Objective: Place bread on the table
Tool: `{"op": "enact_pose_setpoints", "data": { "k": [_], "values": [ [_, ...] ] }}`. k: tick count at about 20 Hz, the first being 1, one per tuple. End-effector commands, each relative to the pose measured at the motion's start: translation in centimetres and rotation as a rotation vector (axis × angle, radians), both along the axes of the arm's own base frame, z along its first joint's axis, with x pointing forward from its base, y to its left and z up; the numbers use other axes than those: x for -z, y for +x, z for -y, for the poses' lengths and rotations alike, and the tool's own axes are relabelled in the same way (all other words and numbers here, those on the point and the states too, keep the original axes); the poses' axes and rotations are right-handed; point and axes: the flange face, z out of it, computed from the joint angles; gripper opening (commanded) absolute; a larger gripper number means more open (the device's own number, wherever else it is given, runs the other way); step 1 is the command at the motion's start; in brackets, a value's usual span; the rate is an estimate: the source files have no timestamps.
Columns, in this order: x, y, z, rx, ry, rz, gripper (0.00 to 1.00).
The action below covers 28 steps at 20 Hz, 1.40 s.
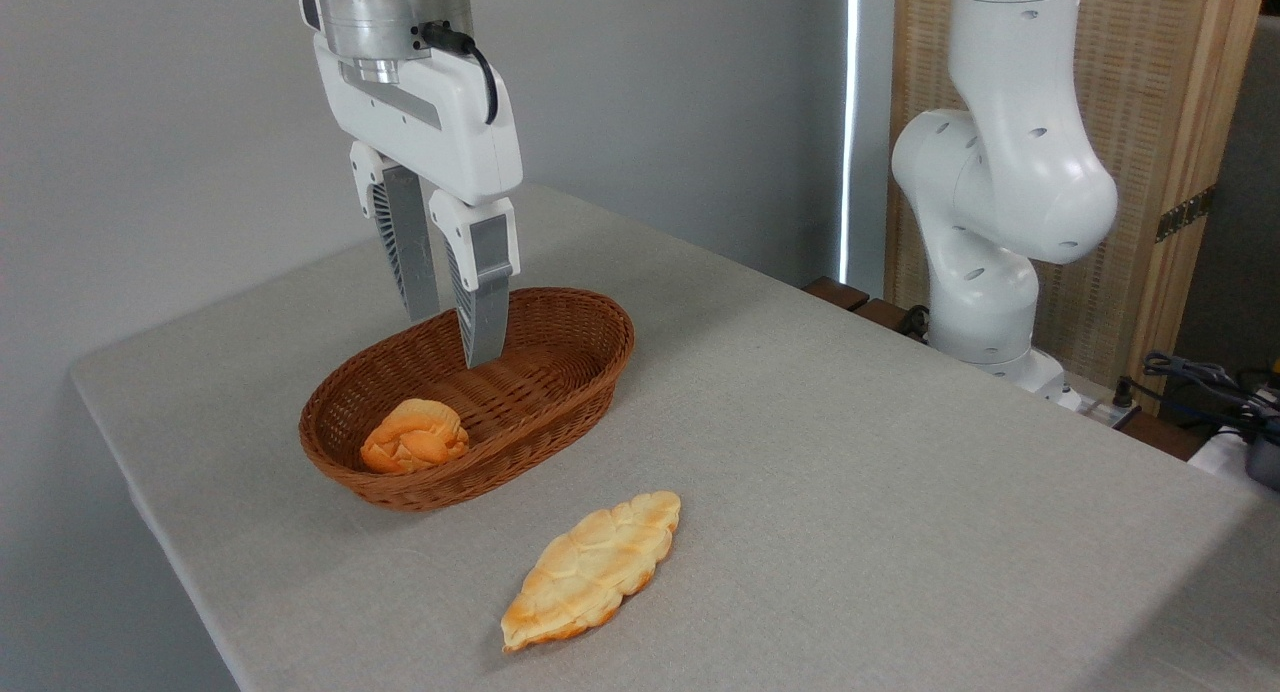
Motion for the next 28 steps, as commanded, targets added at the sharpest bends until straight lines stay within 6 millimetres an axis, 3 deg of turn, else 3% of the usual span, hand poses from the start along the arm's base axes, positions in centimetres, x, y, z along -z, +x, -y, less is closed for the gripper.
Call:
{"op": "enact_pose_setpoints", "data": {
  "k": [1, 10, 18, 28],
  "values": [
    [1.0, 0.5, 0.3, 0.01, -0.014, -0.025, 1.0],
    [0.9, 0.3, 1.3, 0.027, -0.016, -0.026, 1.0],
    [1.5, 0.8, 0.7, 0.013, -0.016, -0.03, 1.0],
    [2.5, 0.8, 2.4, 0.048, -0.01, -0.048, 1.0]
  ]
}}
